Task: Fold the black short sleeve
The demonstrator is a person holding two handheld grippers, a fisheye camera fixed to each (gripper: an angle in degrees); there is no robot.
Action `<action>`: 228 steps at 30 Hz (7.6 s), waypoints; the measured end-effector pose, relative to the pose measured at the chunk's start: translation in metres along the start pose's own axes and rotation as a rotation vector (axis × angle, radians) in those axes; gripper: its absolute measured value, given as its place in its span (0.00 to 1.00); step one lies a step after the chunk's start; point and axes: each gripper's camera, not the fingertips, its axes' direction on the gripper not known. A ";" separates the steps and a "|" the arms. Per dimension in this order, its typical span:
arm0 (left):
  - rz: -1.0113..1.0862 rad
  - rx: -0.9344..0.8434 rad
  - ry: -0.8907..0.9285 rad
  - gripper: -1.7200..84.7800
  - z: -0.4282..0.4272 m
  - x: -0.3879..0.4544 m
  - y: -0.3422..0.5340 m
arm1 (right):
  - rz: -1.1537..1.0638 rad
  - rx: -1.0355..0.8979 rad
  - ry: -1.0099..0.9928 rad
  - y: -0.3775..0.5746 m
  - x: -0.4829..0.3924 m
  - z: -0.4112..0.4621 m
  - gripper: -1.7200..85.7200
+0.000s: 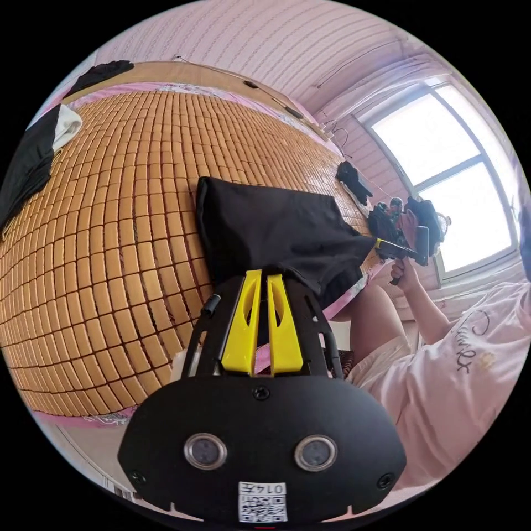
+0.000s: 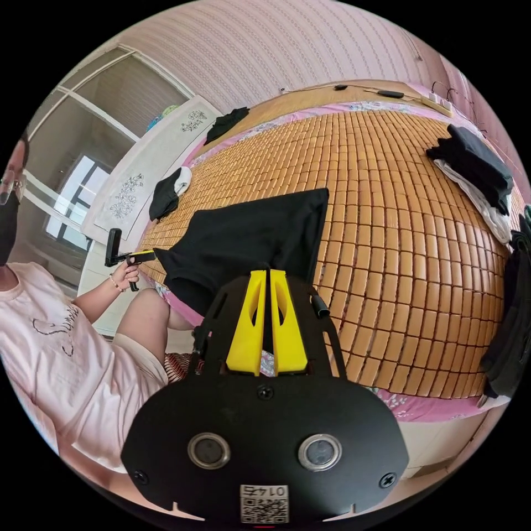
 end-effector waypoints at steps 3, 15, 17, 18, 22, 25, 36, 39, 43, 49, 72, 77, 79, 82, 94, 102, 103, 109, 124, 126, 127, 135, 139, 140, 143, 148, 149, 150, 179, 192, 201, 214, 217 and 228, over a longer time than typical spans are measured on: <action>0.049 -0.009 0.006 0.01 -0.010 0.020 0.012 | -0.038 -0.005 0.006 0.007 -0.012 -0.013 0.03; -0.013 -0.197 -0.425 0.13 0.030 0.109 0.042 | 0.089 -0.198 0.314 0.043 -0.027 0.012 0.09; -0.028 -0.209 -0.538 0.13 0.034 0.139 0.032 | 0.139 -0.175 0.382 0.031 -0.043 0.007 0.10; -0.023 -0.226 -0.578 0.13 0.041 0.160 0.025 | 0.153 -0.173 0.384 0.027 -0.048 0.008 0.10; 0.024 -0.203 -0.644 0.07 0.063 0.230 0.008 | 0.199 -0.147 0.220 -0.005 -0.089 0.028 0.10; -0.030 -0.124 -0.702 0.02 0.075 0.280 0.003 | 0.193 -0.109 0.050 -0.020 -0.122 0.040 0.08; -0.119 -0.074 -0.628 0.01 0.085 0.378 0.008 | 0.055 -0.068 -0.162 -0.050 -0.202 0.027 0.02; -0.066 -0.036 -0.488 0.01 0.086 0.389 0.008 | 0.008 -0.027 -0.218 -0.049 -0.214 0.022 0.02; -0.052 -0.019 -0.520 0.01 0.088 0.400 0.007 | -0.013 -0.040 -0.228 -0.050 -0.223 0.022 0.02; -0.063 -0.041 -0.582 0.01 0.104 0.409 0.008 | -0.033 -0.074 -0.221 -0.048 -0.237 0.028 0.02; -0.285 -0.370 -0.732 0.01 0.216 0.319 -0.050 | -0.077 -0.305 0.307 -0.040 -0.224 0.089 0.01; -0.235 -0.368 -0.711 0.01 0.226 0.310 -0.057 | -0.166 -0.374 0.367 -0.043 -0.245 0.116 0.01; -0.157 -0.362 -0.714 0.01 0.229 0.308 -0.059 | -0.194 -0.360 0.391 -0.043 -0.251 0.118 0.01; 0.004 -0.360 -0.708 0.01 0.232 0.307 -0.056 | -0.211 -0.334 0.413 -0.043 -0.258 0.120 0.01; 0.116 -0.314 -0.416 0.01 0.213 0.252 -0.034 | -0.337 -0.300 0.409 -0.046 -0.282 0.121 0.01; 0.167 -0.132 -0.342 0.09 0.184 0.245 -0.003 | -0.243 -0.336 0.310 -0.035 -0.249 0.127 0.03; 0.178 -0.107 -0.342 0.10 0.177 0.245 0.000 | -0.204 -0.294 0.297 -0.033 -0.239 0.116 0.04; 0.420 0.043 -0.249 0.19 0.137 0.265 0.036 | 0.047 -0.247 0.343 -0.017 -0.161 0.069 0.15; 0.823 -0.126 -0.002 0.27 0.289 0.384 0.054 | 0.228 -0.227 0.181 0.043 -0.044 0.062 0.03; 0.812 -0.162 -0.040 0.22 0.306 0.390 0.052 | 0.228 -0.159 0.082 0.050 -0.034 0.049 0.03; 0.812 -0.159 -0.049 0.20 0.308 0.391 0.053 | 0.228 -0.116 0.014 0.055 -0.026 0.041 0.03; 0.794 -0.101 -0.141 0.02 0.286 0.392 0.070 | 0.353 0.047 -0.083 0.091 0.043 0.035 0.08; 0.793 -0.128 -0.130 0.02 0.273 0.388 0.080 | 0.437 0.125 -0.299 0.096 0.085 0.067 0.17; 0.795 -0.132 -0.124 0.02 0.268 0.386 0.084 | 0.452 0.133 -0.305 0.094 0.093 0.078 0.17; 0.791 -0.139 -0.115 0.02 0.257 0.383 0.092 | 0.499 0.135 -0.306 0.087 0.111 0.102 0.15; 0.742 -0.176 -0.099 0.02 0.249 0.378 0.093 | 0.562 0.212 -0.344 0.093 0.132 0.108 0.06; 0.742 -0.174 -0.084 0.02 0.248 0.377 0.092 | 0.570 0.238 -0.378 0.098 0.137 0.104 0.06; 0.741 -0.170 -0.060 0.02 0.249 0.377 0.090 | 0.572 0.249 -0.383 0.100 0.138 0.101 0.05; 0.081 -0.078 -0.177 0.07 0.186 0.181 0.066 | 0.024 0.089 -0.077 -0.059 -0.017 0.107 0.10; -0.015 -0.093 -0.183 0.19 0.198 0.164 0.038 | -0.132 -0.240 0.158 -0.091 -0.073 0.145 0.16; 0.133 -0.093 -0.256 0.04 0.190 0.180 0.031 | -0.093 -0.129 0.245 -0.060 -0.098 0.119 0.06; 0.670 0.131 -0.053 0.02 0.125 0.298 -0.002 | 0.083 0.567 0.040 0.089 -0.075 -0.151 0.04; 0.726 0.175 0.055 0.02 0.130 0.322 -0.033 | 0.077 0.605 0.119 0.088 -0.074 -0.210 0.04; 0.455 0.220 0.318 0.06 0.258 0.359 -0.295 | 0.172 0.256 0.585 -0.178 0.031 -0.340 0.11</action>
